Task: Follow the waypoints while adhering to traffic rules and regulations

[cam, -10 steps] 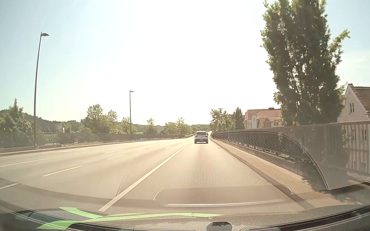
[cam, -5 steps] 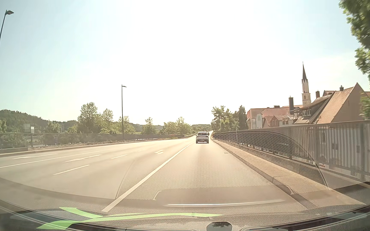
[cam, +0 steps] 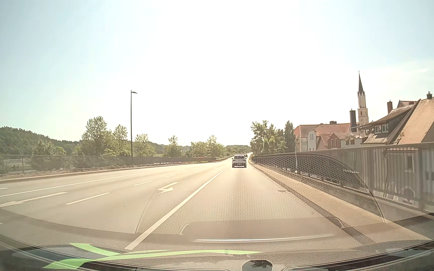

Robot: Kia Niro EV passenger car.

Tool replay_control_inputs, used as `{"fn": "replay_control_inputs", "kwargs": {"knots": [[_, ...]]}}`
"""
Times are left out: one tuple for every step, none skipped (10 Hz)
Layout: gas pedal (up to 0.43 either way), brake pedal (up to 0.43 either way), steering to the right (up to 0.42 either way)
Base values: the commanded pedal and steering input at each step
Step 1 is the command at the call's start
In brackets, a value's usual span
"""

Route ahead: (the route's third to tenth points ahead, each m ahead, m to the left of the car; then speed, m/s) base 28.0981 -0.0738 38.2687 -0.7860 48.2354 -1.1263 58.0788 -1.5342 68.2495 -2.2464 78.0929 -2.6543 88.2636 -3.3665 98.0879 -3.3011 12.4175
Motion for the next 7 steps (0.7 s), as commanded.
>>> {"fn": "replay_control_inputs", "kwargs": {"knots": [[0.358,0.0,-0.004],[0.358,0.0,-0.003],[0.358,0.0,-0.002],[0.358,0.0,0.0],[0.331,0.0,0.001],[0.299,0.0,0.004],[0.299,0.0,0.005]]}}
